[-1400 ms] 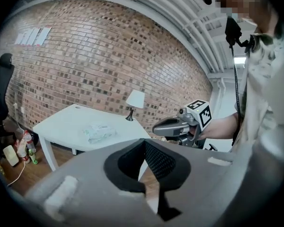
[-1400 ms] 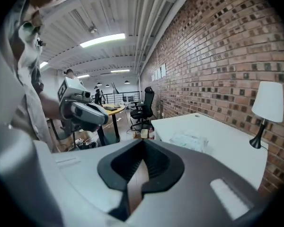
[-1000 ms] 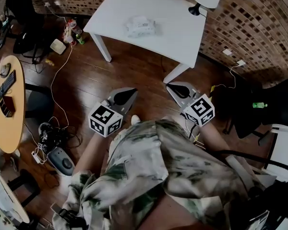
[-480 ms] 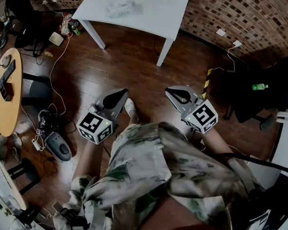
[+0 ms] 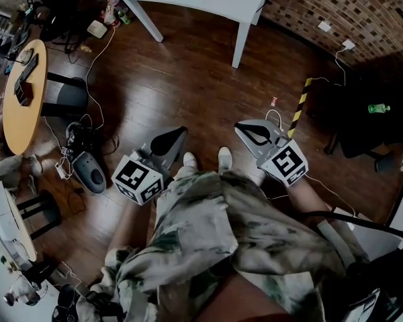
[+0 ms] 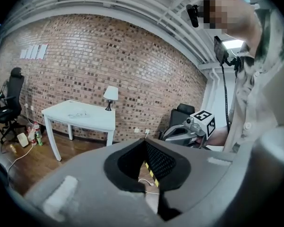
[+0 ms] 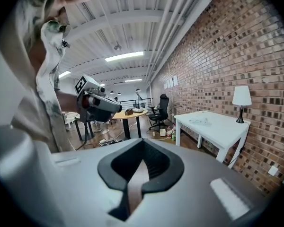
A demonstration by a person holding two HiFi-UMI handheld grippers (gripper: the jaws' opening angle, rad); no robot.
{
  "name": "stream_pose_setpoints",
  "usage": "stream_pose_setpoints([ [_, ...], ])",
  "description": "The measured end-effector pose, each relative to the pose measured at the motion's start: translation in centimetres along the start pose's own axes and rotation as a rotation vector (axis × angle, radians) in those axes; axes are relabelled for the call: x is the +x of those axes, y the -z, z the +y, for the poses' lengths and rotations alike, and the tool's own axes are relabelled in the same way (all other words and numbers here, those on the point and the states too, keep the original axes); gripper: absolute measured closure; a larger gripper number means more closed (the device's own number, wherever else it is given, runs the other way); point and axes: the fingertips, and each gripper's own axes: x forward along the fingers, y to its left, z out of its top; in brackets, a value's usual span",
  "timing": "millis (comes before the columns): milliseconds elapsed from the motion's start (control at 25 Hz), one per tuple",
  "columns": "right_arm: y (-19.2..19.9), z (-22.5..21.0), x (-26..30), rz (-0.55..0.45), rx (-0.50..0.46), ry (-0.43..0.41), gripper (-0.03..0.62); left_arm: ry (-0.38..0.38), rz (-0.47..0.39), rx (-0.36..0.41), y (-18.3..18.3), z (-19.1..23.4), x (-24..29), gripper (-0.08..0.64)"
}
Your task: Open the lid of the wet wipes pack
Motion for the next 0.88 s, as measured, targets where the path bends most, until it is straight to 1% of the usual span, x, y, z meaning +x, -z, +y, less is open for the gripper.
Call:
stream_pose_setpoints([
  [200,0.3,3.8,-0.5,-0.009,-0.009,-0.012,0.589,0.013,-0.002,0.007,1.5,-2.5,-2.2,0.557],
  [280,0.3,5.4,-0.4,-0.01,-0.035,-0.014,0.589,0.022,-0.011,0.008,2.1,-3.3,-3.3,0.557],
  [480,-0.2,9.9,0.2,-0.005,-0.072,-0.002,0.589,0.059,-0.034,0.009,3.8,-5.3,-7.6,0.557],
  [720,-1.9,17.8,1.7,0.001,-0.074,0.002,0.589,0.095,-0.075,0.019,6.0,-7.2,-15.0,0.557],
  [800,-1.9,20.9,1.9,0.002,-0.066,0.004,0.589,0.107,-0.084,0.018,7.2,-8.2,-17.7,0.557],
  [880,-1.3,23.7,1.7,0.008,-0.062,0.025,0.589,0.14,-0.09,0.028,8.3,-9.3,-20.0,0.557],
])
